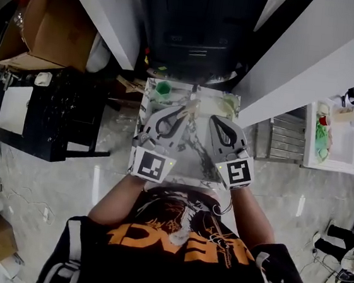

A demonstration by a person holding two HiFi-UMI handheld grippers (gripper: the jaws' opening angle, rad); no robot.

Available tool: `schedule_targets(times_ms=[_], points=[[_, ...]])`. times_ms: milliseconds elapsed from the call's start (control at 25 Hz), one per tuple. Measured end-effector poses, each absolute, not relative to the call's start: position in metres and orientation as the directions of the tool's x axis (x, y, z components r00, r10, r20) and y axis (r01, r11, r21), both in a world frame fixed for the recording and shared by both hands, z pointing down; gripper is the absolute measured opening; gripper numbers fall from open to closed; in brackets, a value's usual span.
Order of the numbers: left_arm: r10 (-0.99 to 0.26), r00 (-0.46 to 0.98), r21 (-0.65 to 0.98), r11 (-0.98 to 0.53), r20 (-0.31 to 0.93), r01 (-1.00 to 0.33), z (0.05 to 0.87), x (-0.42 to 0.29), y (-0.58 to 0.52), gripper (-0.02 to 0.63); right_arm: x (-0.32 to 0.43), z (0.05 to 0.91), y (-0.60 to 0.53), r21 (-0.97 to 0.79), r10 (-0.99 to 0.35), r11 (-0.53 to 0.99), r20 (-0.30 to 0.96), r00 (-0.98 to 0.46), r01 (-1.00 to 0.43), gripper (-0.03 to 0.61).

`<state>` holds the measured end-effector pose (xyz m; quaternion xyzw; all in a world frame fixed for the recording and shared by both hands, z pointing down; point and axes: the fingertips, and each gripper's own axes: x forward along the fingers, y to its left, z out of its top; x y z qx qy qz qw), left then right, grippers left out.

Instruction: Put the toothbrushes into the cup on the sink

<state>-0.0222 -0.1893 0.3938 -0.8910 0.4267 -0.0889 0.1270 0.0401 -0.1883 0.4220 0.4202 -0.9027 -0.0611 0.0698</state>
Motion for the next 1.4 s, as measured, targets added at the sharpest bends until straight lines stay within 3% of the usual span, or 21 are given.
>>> schedule_targets(times_ms=[440,1400], points=[[-0.874,0.482,-0.336,-0.473,0.061,-0.814,0.411,-0.091,-0.222,0.058,0.03,0.436,-0.189,0.157,-0.746,0.666,0.152,-0.648,-0.729,0.014],[-0.883,0.408,-0.257,-0.461,0.234,-0.849,0.548,-0.133,-0.307,0.058,0.027,0.434,-0.193,0.158,-0.768,0.637,0.213,-0.604,-0.754,0.014]])
